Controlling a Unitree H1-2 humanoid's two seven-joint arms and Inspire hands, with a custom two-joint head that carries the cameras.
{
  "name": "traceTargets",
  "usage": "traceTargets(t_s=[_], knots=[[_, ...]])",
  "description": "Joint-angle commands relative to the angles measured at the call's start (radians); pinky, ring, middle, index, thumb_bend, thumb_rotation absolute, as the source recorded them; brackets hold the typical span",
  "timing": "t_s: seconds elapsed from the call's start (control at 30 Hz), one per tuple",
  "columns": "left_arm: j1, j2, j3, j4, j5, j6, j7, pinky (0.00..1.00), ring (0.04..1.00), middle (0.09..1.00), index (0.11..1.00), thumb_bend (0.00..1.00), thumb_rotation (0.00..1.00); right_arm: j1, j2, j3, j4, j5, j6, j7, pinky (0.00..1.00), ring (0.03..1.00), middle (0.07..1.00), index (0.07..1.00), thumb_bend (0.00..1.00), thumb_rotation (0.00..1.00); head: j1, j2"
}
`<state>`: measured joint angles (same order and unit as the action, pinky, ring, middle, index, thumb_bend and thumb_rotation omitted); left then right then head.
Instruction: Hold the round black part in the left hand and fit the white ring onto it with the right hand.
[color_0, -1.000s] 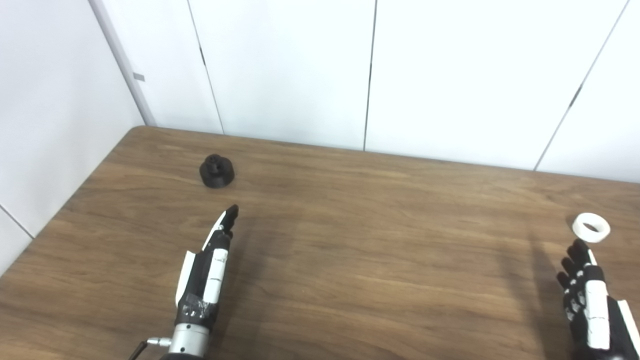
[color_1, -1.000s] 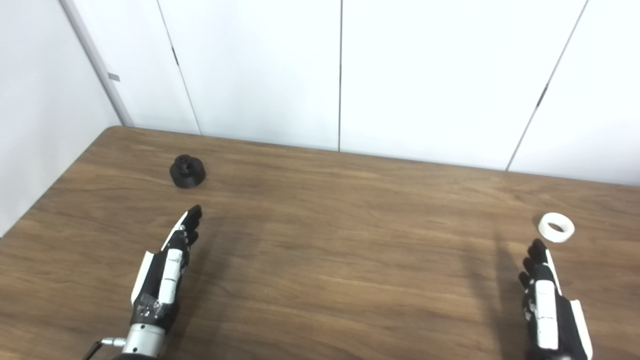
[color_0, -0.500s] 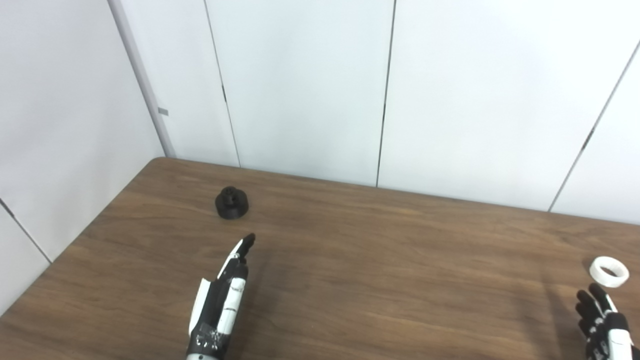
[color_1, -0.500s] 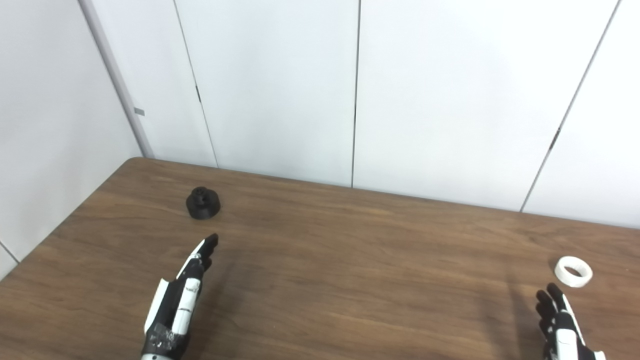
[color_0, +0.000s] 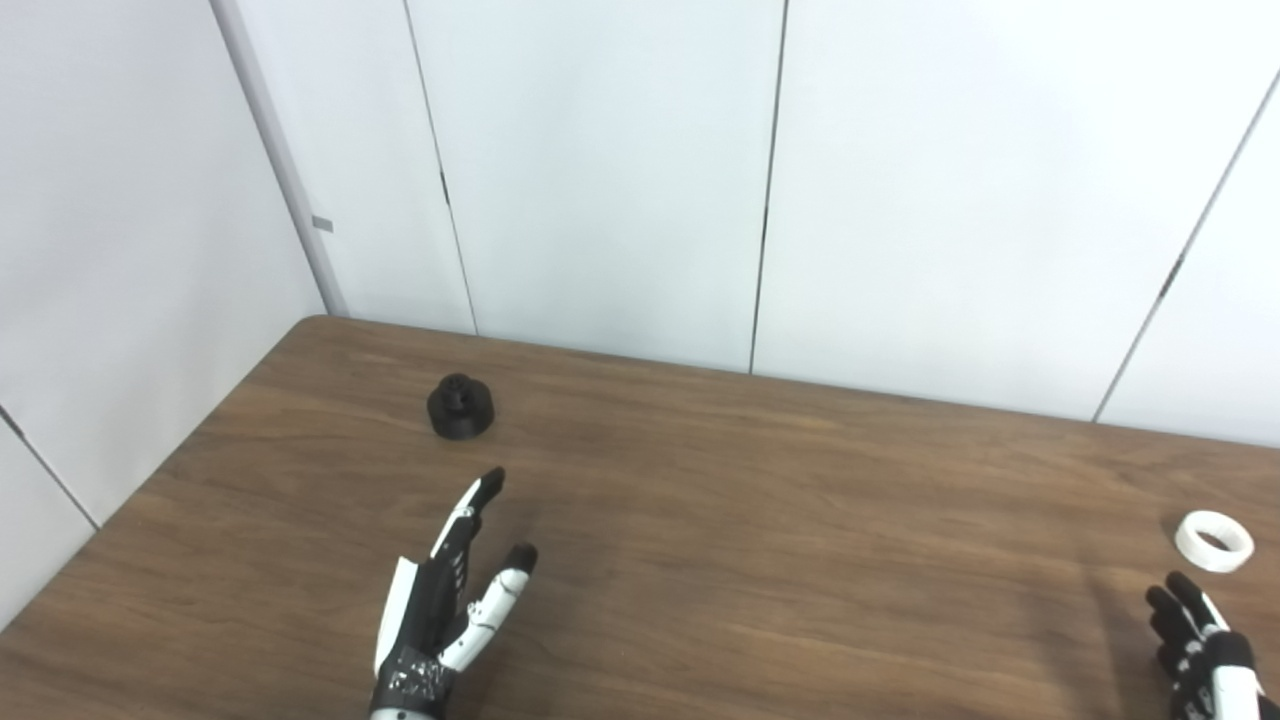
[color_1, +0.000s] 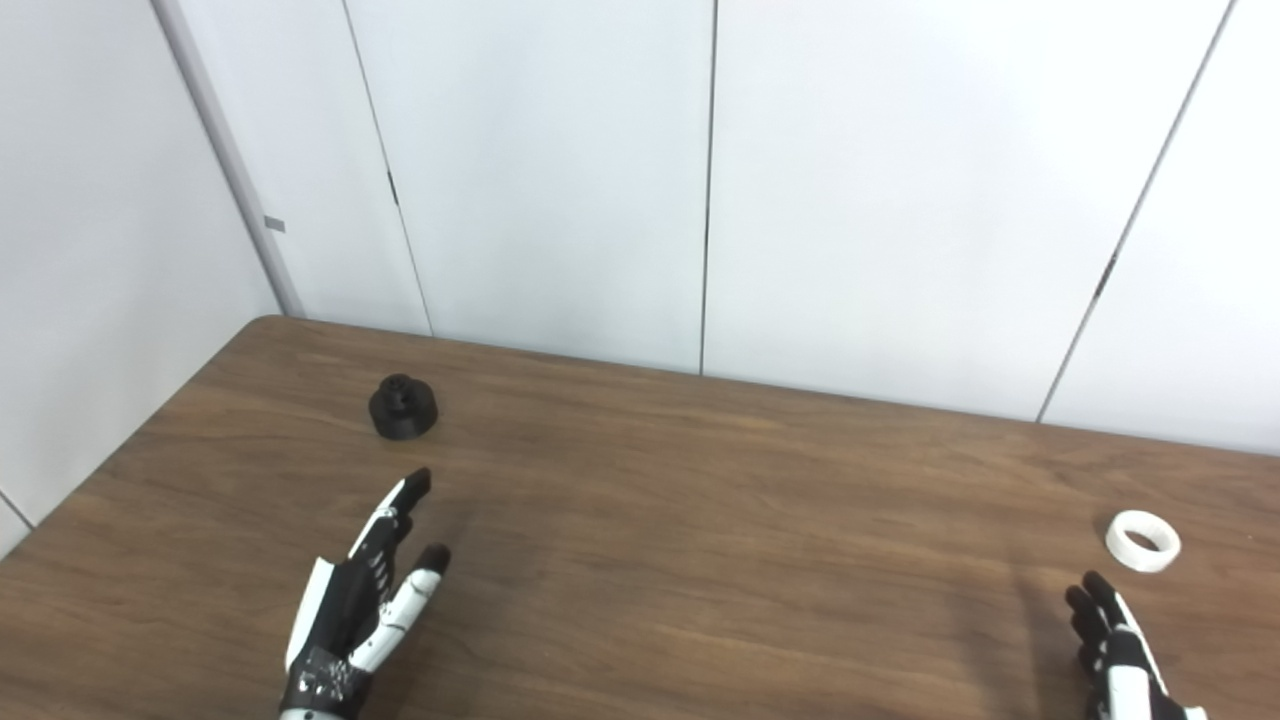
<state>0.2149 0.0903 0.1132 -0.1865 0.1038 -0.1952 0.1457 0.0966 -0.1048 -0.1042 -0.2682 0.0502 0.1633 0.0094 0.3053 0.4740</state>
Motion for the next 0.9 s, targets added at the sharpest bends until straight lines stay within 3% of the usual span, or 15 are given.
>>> traceTargets(t_s=[0.0,0.17,0.23,0.43,0.67,0.87], knots=[[-0.014,-0.017,0.016,-0.028,0.050,0.019,0.027,1.00,0.970,0.931,0.932,0.75,0.49,-0.014,0.000,-0.003,-0.038,-0.005,-0.018,-0.006,1.00,0.968,0.937,0.941,0.66,1.00,0.001,0.002],[-0.083,0.020,0.061,-0.080,0.107,0.102,0.045,0.99,0.964,0.927,0.915,0.96,0.42,-0.014,0.002,0.001,-0.043,-0.020,-0.014,-0.011,1.00,0.962,0.936,0.946,0.67,1.00,-0.001,0.005],[-0.110,0.045,0.080,-0.100,0.133,0.160,0.035,0.98,0.969,0.939,0.921,0.99,0.42,-0.013,0.002,0.002,-0.043,-0.022,-0.018,-0.011,1.00,0.961,0.933,0.946,0.67,1.00,-0.004,0.008],[-0.185,0.144,0.112,-0.140,0.222,0.329,-0.002,1.00,1.000,0.999,0.920,1.00,0.43,-0.015,-0.028,0.014,-0.030,0.000,-0.056,0.032,1.00,0.994,0.983,0.986,0.52,1.00,0.002,0.017],[-0.244,0.230,0.115,-0.129,0.287,0.443,-0.041,1.00,1.000,1.000,0.927,1.00,0.46,-0.024,-0.025,0.006,-0.018,0.022,-0.061,0.034,1.00,0.997,0.994,0.996,0.46,1.00,0.004,0.022],[-0.309,0.280,0.115,-0.057,0.314,0.479,-0.041,1.00,1.000,1.000,0.912,0.98,0.40,-0.024,-0.020,0.008,-0.025,0.027,-0.055,0.031,1.00,1.000,0.999,1.000,0.43,1.00,0.003,0.024]])
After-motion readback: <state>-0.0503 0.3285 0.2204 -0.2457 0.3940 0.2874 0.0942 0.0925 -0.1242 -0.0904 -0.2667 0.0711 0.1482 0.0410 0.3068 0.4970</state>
